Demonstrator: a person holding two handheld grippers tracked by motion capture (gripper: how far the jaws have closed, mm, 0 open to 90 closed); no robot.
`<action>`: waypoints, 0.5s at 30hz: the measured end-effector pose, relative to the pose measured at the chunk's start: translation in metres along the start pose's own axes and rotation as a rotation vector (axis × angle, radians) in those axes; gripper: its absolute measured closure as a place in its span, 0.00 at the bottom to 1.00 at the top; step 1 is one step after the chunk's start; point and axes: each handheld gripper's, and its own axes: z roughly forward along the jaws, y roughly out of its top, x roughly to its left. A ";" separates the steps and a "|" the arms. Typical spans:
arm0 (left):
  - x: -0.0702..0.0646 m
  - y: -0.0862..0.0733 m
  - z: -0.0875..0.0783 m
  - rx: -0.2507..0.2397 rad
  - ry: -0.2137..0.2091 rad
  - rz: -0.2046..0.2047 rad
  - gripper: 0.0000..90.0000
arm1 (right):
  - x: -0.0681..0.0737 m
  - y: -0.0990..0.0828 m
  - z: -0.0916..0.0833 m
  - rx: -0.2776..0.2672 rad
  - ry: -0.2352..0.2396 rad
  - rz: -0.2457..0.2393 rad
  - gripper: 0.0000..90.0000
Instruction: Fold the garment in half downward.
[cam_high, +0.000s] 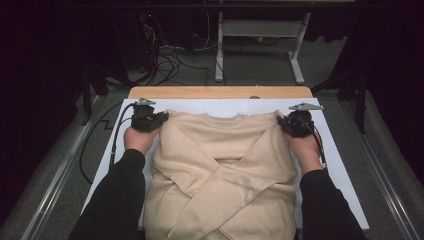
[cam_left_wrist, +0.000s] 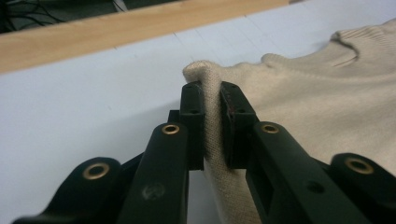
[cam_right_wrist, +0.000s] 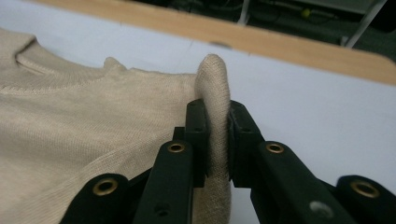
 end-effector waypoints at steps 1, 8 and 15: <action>0.001 0.004 -0.001 -0.010 0.001 -0.002 0.89 | -0.002 0.004 -0.002 -0.017 -0.002 0.006 0.91; 0.003 0.033 -0.013 -0.098 0.039 0.018 0.89 | -0.008 0.033 -0.014 -0.097 -0.039 -0.008 0.92; 0.009 0.057 -0.024 -0.140 0.070 0.008 0.89 | -0.008 0.063 -0.029 -0.174 -0.070 -0.018 0.92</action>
